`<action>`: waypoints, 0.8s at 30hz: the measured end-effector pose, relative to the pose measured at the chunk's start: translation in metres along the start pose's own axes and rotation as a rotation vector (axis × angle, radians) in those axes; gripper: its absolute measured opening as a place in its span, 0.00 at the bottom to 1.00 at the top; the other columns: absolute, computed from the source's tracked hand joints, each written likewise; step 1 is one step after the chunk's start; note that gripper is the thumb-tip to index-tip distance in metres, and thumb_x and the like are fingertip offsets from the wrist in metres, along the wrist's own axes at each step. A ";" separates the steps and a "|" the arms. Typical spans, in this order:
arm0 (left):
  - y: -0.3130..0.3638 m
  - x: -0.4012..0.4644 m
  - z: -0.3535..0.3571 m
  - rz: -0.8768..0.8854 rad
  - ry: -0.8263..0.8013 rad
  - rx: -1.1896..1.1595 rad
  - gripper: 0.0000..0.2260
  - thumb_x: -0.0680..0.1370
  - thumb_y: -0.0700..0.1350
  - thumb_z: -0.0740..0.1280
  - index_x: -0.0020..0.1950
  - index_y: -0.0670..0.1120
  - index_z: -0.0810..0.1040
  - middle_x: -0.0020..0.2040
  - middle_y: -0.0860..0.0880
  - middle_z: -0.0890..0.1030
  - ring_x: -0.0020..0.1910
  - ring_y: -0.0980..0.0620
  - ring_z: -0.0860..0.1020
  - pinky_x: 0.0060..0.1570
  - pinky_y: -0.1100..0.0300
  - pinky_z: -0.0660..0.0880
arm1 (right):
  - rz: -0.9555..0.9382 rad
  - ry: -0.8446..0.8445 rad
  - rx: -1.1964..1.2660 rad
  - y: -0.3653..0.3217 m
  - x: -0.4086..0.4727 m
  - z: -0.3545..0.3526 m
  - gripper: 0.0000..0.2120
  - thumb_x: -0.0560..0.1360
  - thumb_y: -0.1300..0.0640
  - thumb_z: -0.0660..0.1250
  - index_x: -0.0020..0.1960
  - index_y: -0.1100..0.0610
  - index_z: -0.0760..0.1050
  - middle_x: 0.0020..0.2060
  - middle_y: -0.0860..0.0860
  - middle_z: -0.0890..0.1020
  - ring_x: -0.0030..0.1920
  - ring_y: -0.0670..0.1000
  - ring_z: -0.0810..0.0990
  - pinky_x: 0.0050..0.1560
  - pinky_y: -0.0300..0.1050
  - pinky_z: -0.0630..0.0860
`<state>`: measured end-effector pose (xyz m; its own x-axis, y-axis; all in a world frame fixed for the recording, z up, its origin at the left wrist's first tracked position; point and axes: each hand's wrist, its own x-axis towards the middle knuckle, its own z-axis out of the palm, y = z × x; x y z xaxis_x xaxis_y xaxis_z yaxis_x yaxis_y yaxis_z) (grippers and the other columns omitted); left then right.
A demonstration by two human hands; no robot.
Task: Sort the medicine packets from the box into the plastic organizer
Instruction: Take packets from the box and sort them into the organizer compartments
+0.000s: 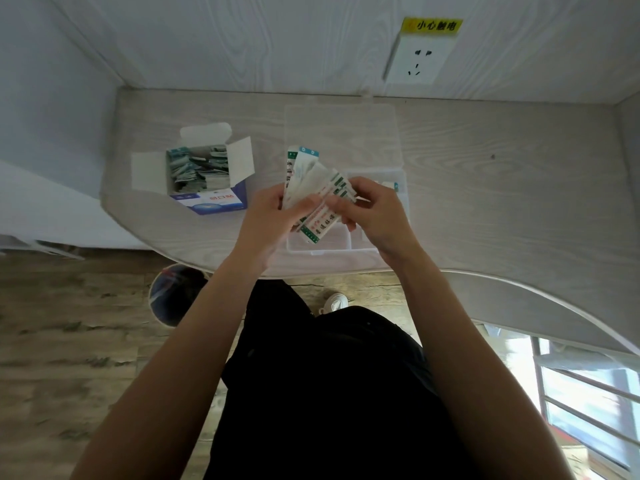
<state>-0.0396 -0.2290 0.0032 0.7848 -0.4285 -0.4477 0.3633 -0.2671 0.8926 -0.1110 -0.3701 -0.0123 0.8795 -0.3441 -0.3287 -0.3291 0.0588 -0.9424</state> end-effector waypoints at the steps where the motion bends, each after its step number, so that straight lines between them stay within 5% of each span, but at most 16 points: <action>1: -0.001 0.001 0.000 -0.002 0.005 -0.001 0.05 0.73 0.40 0.70 0.46 0.50 0.80 0.39 0.54 0.83 0.38 0.57 0.82 0.43 0.58 0.80 | 0.001 0.010 0.002 0.001 0.000 0.000 0.03 0.73 0.62 0.70 0.45 0.58 0.77 0.35 0.50 0.79 0.30 0.43 0.75 0.31 0.36 0.73; 12: -0.004 0.004 -0.004 -0.026 0.040 -0.095 0.06 0.71 0.42 0.72 0.47 0.47 0.80 0.44 0.49 0.84 0.44 0.52 0.83 0.44 0.58 0.80 | -0.016 0.082 0.028 0.002 0.000 0.004 0.02 0.73 0.63 0.69 0.45 0.62 0.77 0.35 0.52 0.80 0.31 0.45 0.77 0.31 0.35 0.75; 16: -0.003 0.000 -0.018 0.105 0.163 -0.047 0.02 0.73 0.43 0.71 0.44 0.49 0.79 0.44 0.50 0.83 0.46 0.50 0.82 0.42 0.58 0.79 | 0.024 0.141 0.041 0.008 0.002 -0.008 0.05 0.75 0.63 0.66 0.48 0.65 0.74 0.37 0.52 0.80 0.30 0.45 0.78 0.33 0.36 0.77; 24: -0.017 -0.013 -0.054 0.141 0.309 0.149 0.08 0.70 0.54 0.70 0.44 0.51 0.80 0.43 0.43 0.83 0.46 0.45 0.82 0.46 0.44 0.79 | -0.128 0.223 -0.375 0.025 0.019 -0.006 0.05 0.77 0.62 0.64 0.53 0.57 0.72 0.39 0.45 0.80 0.31 0.44 0.81 0.30 0.37 0.79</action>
<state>-0.0292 -0.1726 -0.0028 0.9447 -0.1958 -0.2630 0.1812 -0.3565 0.9165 -0.1043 -0.3808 -0.0418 0.8394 -0.5223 -0.1505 -0.3601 -0.3270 -0.8737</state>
